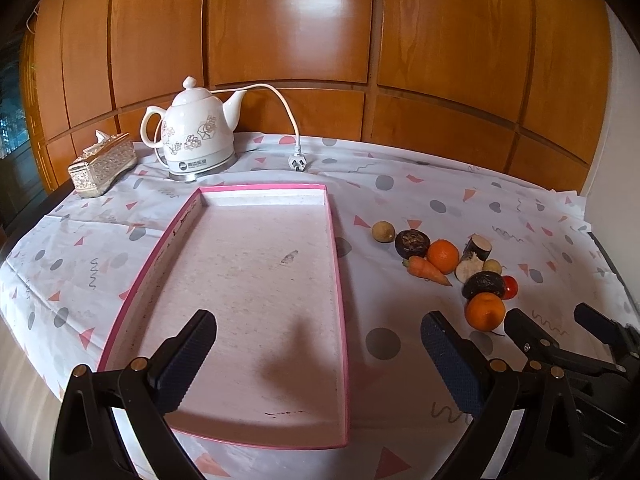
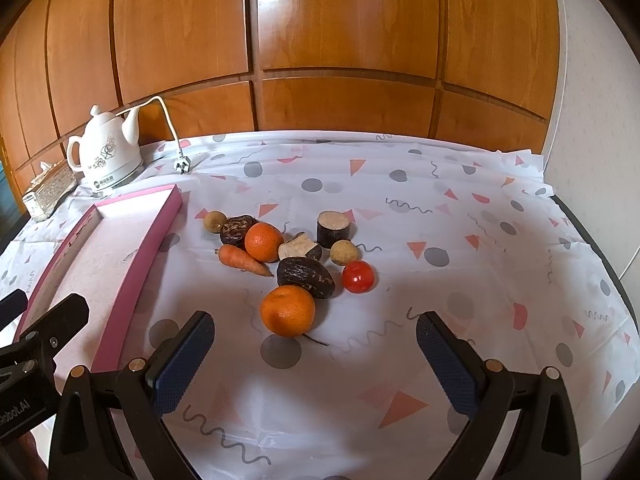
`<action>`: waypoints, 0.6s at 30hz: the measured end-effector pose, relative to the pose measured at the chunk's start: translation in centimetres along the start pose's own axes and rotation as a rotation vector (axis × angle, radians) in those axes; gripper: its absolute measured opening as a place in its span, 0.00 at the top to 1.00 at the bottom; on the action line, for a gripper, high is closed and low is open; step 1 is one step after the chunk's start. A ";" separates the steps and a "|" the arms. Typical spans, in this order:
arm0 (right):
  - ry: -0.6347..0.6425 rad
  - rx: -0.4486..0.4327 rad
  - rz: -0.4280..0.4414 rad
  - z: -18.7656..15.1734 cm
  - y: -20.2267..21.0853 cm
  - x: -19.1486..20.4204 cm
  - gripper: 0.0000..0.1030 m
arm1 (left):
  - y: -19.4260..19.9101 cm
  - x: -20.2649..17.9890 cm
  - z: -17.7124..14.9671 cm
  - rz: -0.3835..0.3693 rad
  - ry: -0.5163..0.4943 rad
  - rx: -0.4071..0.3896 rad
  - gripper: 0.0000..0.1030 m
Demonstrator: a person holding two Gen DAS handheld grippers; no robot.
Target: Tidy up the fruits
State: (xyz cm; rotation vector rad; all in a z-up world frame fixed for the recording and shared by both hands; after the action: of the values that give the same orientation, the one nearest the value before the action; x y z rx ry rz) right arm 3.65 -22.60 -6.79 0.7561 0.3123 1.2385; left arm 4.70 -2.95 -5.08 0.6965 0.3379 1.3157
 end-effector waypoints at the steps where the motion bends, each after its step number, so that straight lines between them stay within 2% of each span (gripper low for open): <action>1: -0.001 -0.001 0.000 0.0 0.0 0.0 0.00 | 0.0 0.0 0.0 -0.001 0.000 0.000 0.00; 18: -0.012 0.002 -0.001 0.0 -0.3 -0.6 0.00 | -0.3 -1.1 0.1 -0.033 -0.016 0.006 0.00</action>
State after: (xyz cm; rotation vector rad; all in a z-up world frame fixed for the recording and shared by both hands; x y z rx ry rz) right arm 3.68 -23.17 -7.11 0.7649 0.3042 1.2323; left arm 4.74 -4.03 -5.34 0.7033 0.3398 1.2776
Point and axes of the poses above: each gripper's, at about its wrist camera, not at the fingertips, and y roughly against the way its jaws point, x to its left, z to its top, the point moved 7 cm from there along -y, roughly the way its jaws point, and after that the axes turned 15 degrees about -y, right-handed, at the moved point
